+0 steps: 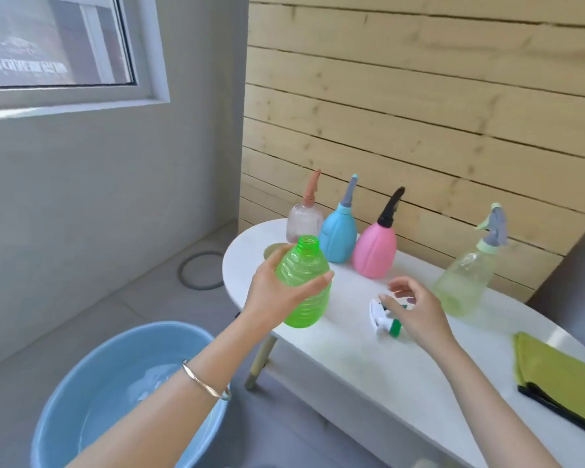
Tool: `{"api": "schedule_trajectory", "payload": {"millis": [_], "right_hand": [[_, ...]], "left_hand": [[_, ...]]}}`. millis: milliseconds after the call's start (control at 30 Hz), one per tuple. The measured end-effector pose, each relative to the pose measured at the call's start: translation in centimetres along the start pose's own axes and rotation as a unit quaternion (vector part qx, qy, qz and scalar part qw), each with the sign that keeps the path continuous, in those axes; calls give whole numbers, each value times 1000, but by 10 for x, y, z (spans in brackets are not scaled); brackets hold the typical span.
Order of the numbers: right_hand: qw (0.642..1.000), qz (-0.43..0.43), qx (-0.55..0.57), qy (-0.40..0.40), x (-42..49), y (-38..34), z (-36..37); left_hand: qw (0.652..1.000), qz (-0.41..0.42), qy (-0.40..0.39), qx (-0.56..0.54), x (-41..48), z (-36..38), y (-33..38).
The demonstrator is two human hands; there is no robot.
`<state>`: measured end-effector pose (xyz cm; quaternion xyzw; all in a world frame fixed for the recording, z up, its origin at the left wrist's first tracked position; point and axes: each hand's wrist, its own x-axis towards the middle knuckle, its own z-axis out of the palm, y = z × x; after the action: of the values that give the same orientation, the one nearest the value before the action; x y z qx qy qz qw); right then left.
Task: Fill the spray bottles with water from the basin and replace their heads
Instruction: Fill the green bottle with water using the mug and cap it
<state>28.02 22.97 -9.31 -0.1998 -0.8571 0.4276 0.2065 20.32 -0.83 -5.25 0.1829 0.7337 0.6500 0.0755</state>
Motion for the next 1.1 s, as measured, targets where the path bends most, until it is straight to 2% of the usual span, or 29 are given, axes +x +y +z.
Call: {"api": "schedule_trajectory", "payload": {"millis": [67,200,467,533,600,667,800,900,1000,1100], "right_hand": [[998,22,-61,-18,-4,21,-15],[979,47,-159,-116,-9,48,-22],[985,23,-154,-77,-8,62,-10],[993,32,-99,-48,-7,61,-15],[999,41,-4,17,-7,56,-25],[991,42,102,72,-7,41,-37],[936,29,339,89,-7,-11,-66],[899,-9,431,76,-7,-46,-85],[841,-25,537,64,-9,-73,-92],[813,-27,580,48,-6,-87,-86]], "left_hand": [[1000,-1,-22,-7,-2,17,-2],[998,6,-54,-9,-6,50,-6],[996,16,-88,26,-17,86,-27],[995,17,-90,36,-17,91,-32],[995,19,-93,43,-17,96,-35],[994,21,-95,48,-17,100,-37],[993,29,-107,42,-14,109,-42],[993,26,-110,39,-12,115,-47],[993,20,-112,37,-9,117,-54],[991,20,-127,44,-5,115,-54]]}}
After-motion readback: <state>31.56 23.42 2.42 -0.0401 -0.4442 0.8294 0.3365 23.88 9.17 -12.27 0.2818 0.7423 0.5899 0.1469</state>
